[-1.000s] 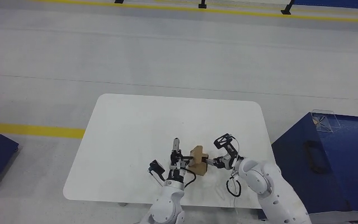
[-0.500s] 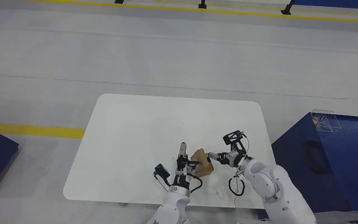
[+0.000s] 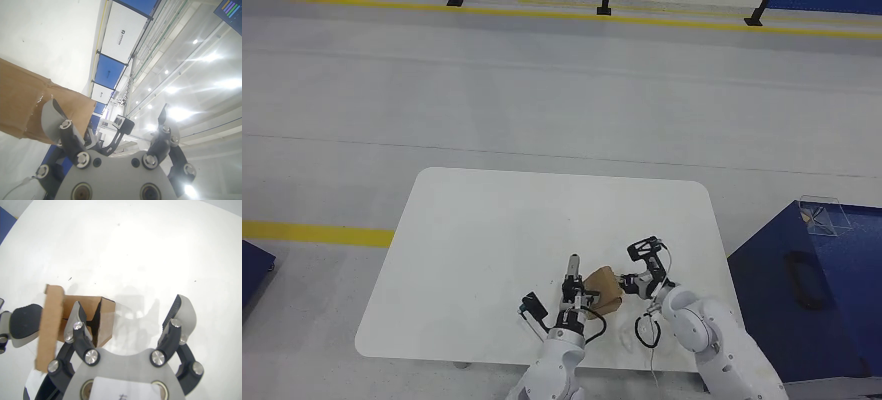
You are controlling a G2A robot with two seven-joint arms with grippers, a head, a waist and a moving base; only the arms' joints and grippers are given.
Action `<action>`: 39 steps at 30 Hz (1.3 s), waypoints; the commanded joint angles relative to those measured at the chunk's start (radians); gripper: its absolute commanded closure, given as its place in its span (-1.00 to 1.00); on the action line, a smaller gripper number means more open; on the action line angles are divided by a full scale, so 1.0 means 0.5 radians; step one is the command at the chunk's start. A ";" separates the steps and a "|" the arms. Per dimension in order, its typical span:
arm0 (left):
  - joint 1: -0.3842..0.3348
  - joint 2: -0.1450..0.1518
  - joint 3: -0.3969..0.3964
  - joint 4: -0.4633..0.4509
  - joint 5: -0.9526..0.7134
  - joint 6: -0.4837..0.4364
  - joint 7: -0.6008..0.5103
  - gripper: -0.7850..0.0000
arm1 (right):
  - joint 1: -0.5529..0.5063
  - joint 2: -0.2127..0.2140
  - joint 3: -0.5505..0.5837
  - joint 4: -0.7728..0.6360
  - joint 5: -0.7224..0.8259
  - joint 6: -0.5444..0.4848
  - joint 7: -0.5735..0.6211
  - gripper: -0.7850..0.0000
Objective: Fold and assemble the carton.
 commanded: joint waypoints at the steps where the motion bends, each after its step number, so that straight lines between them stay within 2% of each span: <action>1: -0.020 -0.006 0.002 0.023 -0.010 0.037 0.013 -1.00 | -0.019 0.011 0.102 -0.026 0.042 0.029 0.040 -1.00; 8: -0.080 -0.024 0.021 0.082 -0.018 0.078 0.021 -1.00 | -0.054 0.034 0.333 -0.079 0.386 -0.046 0.206 -1.00; 10: -0.065 -0.020 0.027 0.045 0.017 0.027 -0.002 -1.00 | -0.054 0.034 0.333 -0.079 0.386 -0.046 0.206 -1.00; 16: -0.064 -0.019 0.029 0.038 0.021 0.033 -0.013 -1.00 | -0.059 0.034 0.330 -0.077 0.388 -0.048 0.204 -1.00; 18: -0.047 -0.011 0.015 -0.037 0.042 0.132 -0.028 -1.00 | -0.071 0.034 0.329 -0.081 0.393 -0.055 0.195 -1.00; 20: -0.010 0.004 -0.006 -0.206 0.078 0.310 -0.087 -1.00 | -0.076 0.035 0.352 -0.086 0.412 -0.011 0.181 -1.00; 22: 0.047 0.035 -0.058 -0.411 0.145 0.565 -0.214 -1.00 | -0.079 0.035 0.370 -0.093 0.442 0.032 0.182 -1.00; 25: 0.153 0.088 -0.164 -0.719 0.240 0.846 -0.472 -1.00 | -0.076 0.036 0.391 -0.090 0.512 0.041 0.225 -1.00; 27: 0.219 0.116 -0.250 -0.885 0.295 0.961 -0.562 -1.00 | -0.067 0.040 0.401 -0.080 0.558 0.024 0.296 -1.00; 37: 0.232 0.119 -0.257 -0.903 0.300 0.970 -0.565 -1.00 | -0.062 0.041 0.406 -0.080 0.567 0.022 0.314 -1.00; 39: 0.186 0.133 -0.244 -0.860 0.506 0.968 -0.588 -1.00 | -0.069 0.038 0.387 -0.054 0.635 0.016 0.362 -1.00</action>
